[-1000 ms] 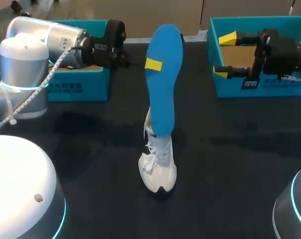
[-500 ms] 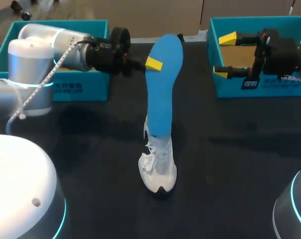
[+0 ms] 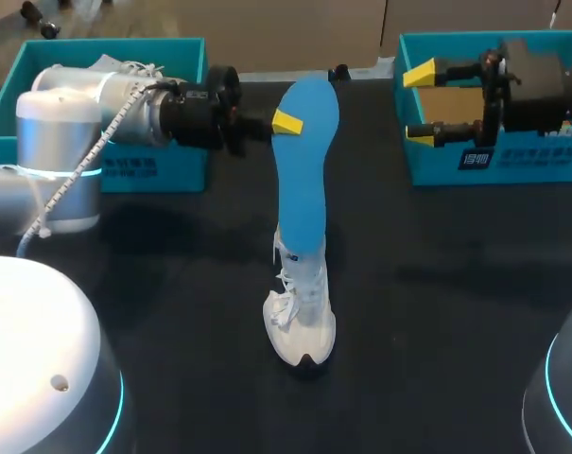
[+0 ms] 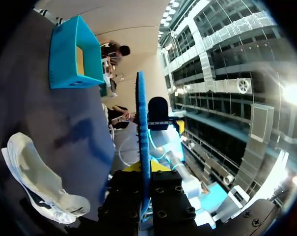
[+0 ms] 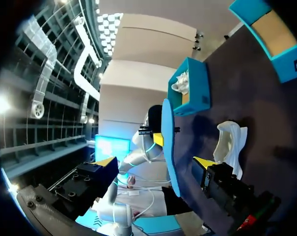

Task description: Take the shoe out of the shoebox, open the shoe tongue, remove and reinsert the insole, then place the shoe into the shoebox

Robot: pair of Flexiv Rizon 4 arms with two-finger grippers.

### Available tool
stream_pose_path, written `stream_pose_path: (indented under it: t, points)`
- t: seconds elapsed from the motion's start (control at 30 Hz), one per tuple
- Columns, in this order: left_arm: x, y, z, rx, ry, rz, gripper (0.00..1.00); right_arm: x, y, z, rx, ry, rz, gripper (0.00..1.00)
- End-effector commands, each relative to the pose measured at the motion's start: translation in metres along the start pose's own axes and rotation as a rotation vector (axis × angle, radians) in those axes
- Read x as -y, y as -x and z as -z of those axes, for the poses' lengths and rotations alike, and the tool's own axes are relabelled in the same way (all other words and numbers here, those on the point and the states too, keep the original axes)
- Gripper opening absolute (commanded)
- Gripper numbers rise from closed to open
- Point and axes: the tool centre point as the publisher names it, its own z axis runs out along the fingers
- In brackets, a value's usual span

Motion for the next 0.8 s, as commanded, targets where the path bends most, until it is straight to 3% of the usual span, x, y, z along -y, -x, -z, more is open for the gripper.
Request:
stream_pose_path:
  t: [0.03,0.4,0.57,0.8]
  points:
    - [0.006,0.01,0.002,-0.01,-0.004,0.018,0.0,0.006,-0.014,-0.005,0.12,0.006,-0.008,1.0]
    - [0.016,0.031,0.002,-0.05,0.005,0.119,0.0,0.015,-0.032,-0.026,0.31,0.023,0.014,1.0]
    - [0.023,0.03,0.004,-0.048,0.004,0.118,0.0,0.02,-0.034,-0.031,0.365,0.032,0.027,1.0]
    - [0.031,0.026,0.006,-0.053,-0.002,0.135,0.0,0.025,-0.038,-0.04,0.543,0.04,0.005,1.0]
